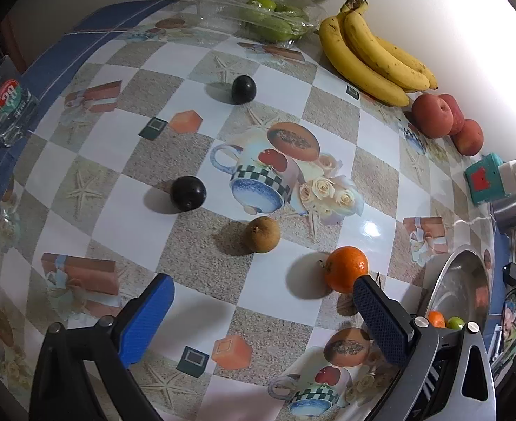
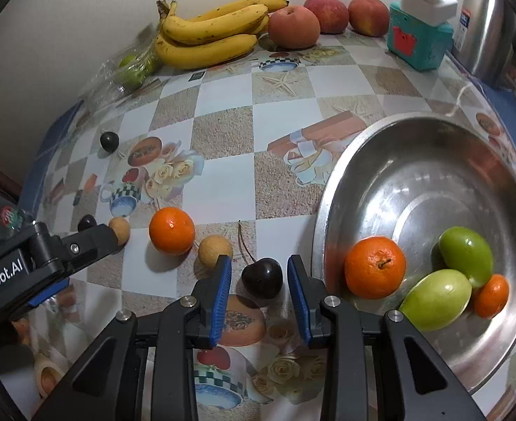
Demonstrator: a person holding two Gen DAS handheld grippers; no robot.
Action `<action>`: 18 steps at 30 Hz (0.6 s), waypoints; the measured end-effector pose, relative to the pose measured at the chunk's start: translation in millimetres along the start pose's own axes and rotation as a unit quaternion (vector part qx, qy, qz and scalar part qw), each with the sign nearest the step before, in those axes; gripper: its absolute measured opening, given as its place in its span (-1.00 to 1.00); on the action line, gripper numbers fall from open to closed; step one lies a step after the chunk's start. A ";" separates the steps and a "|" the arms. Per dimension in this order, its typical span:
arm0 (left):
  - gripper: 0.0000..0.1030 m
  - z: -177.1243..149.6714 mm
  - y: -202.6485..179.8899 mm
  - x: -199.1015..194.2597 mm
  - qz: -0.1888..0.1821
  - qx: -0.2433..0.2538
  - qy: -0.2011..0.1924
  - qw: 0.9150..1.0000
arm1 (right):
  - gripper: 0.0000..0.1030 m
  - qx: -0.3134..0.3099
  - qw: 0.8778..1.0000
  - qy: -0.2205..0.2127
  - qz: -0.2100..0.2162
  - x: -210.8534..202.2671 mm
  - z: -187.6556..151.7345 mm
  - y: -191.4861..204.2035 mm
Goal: Organize fruits
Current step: 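Move the right tool over a dark cherry while the left tool approaches a mandarin orange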
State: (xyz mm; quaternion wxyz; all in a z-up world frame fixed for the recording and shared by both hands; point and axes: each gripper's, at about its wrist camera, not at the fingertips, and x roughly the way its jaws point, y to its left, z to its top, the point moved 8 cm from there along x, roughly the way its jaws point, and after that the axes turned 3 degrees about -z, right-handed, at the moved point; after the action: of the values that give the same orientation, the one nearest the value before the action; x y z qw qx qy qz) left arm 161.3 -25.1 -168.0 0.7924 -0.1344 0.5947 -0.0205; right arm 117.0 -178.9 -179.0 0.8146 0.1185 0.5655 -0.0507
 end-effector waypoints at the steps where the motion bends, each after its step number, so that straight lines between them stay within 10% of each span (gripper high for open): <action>1: 1.00 -0.5 -0.5 1.1 0.000 0.000 0.002 1.000 | -0.33 -0.004 1.000 0.000 -0.002 0.1 -0.4 0.5; 18: 1.00 -2.3 -3.6 4.0 -0.006 -0.003 0.009 1.000 | -0.39 -0.072 0.995 0.015 -0.063 12.0 -8.4 12.5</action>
State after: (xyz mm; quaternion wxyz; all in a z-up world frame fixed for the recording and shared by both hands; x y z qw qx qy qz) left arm 160.7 -29.8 -171.5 0.7867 -0.1402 0.6007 -0.0245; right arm 116.4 -164.1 -191.3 0.8076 0.0248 0.5863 -0.0591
